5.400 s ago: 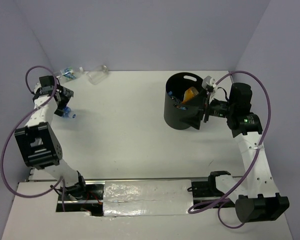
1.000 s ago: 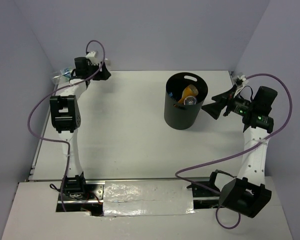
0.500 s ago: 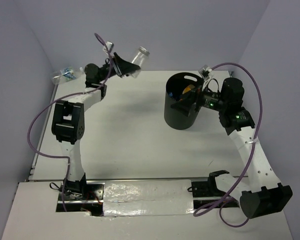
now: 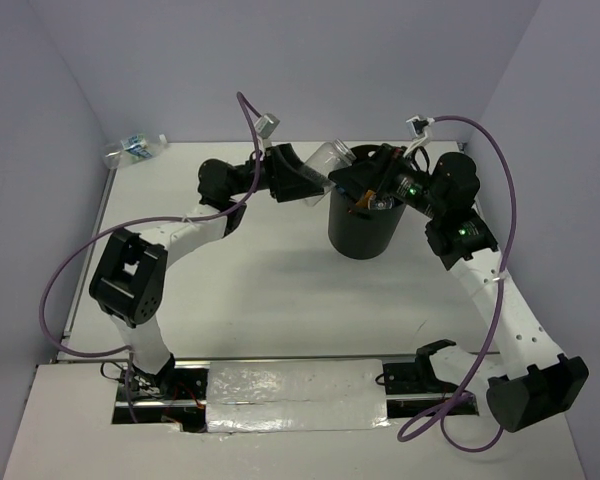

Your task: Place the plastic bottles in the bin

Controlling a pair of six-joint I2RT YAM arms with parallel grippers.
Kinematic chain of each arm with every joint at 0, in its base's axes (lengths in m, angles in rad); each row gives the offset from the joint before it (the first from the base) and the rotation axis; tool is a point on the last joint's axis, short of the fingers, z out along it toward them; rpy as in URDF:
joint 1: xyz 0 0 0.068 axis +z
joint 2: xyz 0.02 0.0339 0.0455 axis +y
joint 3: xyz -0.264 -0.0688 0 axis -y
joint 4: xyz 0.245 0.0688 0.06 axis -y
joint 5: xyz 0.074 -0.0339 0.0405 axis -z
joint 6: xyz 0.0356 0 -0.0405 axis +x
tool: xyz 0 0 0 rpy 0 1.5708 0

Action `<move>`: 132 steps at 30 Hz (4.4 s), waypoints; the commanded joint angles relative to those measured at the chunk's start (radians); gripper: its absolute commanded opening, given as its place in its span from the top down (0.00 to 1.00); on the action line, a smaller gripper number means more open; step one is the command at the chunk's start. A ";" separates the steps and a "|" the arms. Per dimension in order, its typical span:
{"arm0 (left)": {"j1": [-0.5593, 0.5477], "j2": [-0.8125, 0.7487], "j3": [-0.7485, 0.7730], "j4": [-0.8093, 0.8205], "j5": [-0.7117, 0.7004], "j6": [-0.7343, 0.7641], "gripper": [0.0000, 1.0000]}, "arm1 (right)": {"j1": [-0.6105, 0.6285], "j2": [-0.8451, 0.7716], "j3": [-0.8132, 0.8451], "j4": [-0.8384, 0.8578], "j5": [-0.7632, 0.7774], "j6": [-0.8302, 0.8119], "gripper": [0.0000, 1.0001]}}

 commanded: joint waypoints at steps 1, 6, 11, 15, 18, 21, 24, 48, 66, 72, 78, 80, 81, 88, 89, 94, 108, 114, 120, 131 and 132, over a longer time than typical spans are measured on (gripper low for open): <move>-0.040 -0.048 -0.004 0.332 -0.001 0.073 0.81 | 0.007 -0.050 -0.030 0.081 0.096 0.100 0.00; -0.101 -0.069 -0.006 0.266 0.015 0.157 0.76 | 0.005 -0.064 -0.047 0.160 0.048 0.158 0.02; -0.120 -0.078 -0.006 0.214 0.012 0.202 0.62 | 0.007 -0.023 -0.056 0.233 -0.084 0.206 0.29; -0.117 -0.094 -0.002 0.140 -0.005 0.243 0.28 | -0.002 -0.001 -0.062 0.253 -0.164 0.191 0.65; -0.104 -0.129 -0.012 0.030 -0.059 0.314 0.01 | -0.027 0.010 -0.027 0.202 -0.201 0.145 0.80; -0.060 -0.167 -0.010 -0.079 -0.102 0.377 0.01 | -0.076 0.005 0.039 0.101 -0.178 0.015 0.86; 0.035 -0.176 -0.019 -0.124 -0.139 0.325 0.01 | -0.137 -0.006 0.070 0.066 -0.119 -0.061 0.88; 0.598 0.178 0.583 -1.817 -1.286 0.423 0.01 | -0.108 0.206 0.197 -0.214 0.468 -0.766 0.12; 0.762 0.278 0.531 -1.618 -1.144 0.380 0.01 | -0.111 -0.090 0.078 -0.189 -0.041 -0.742 0.00; 0.795 0.371 0.576 -1.589 -1.141 0.188 0.01 | -0.118 -0.176 0.010 -0.189 -0.098 -0.730 0.00; 0.807 0.449 0.550 -1.313 -1.137 0.047 0.01 | -0.142 -0.193 -0.004 -0.229 -0.138 -0.745 0.00; 0.816 0.492 0.570 -1.239 -1.136 0.021 0.01 | -0.157 -0.181 -0.007 -0.243 -0.138 -0.759 0.00; 0.822 0.508 0.579 -1.204 -1.127 0.016 0.01 | -0.162 -0.179 -0.010 -0.241 -0.138 -0.762 0.00; 0.836 0.753 0.793 -1.093 -1.072 -0.042 0.01 | -0.226 -0.127 -0.045 -0.214 -0.147 -0.757 0.00; 0.838 0.774 0.819 -1.078 -1.068 -0.057 0.01 | -0.233 -0.122 -0.044 -0.215 -0.147 -0.757 0.00; 0.841 0.883 0.876 -0.954 -1.081 -0.126 0.01 | -0.263 -0.108 -0.034 -0.221 -0.160 -0.745 0.00; 0.862 0.927 0.745 -0.650 -0.931 -0.209 0.71 | -0.326 -0.125 -0.047 -0.211 -0.204 -0.717 0.00; 0.847 0.755 0.566 -0.465 -0.770 -0.130 0.90 | -0.329 -0.151 -0.059 -0.201 -0.247 -0.705 0.00; 0.789 0.534 0.401 -0.297 -0.561 -0.088 0.99 | -0.329 -0.138 -0.053 -0.198 -0.353 -0.676 0.00; 0.436 0.172 0.304 -0.133 -0.147 -0.042 1.00 | -0.151 0.100 0.211 -0.298 -0.441 -0.544 0.00; 0.408 0.140 0.288 -0.179 -0.137 -0.018 1.00 | -0.128 0.112 0.247 -0.280 -0.421 -0.457 0.00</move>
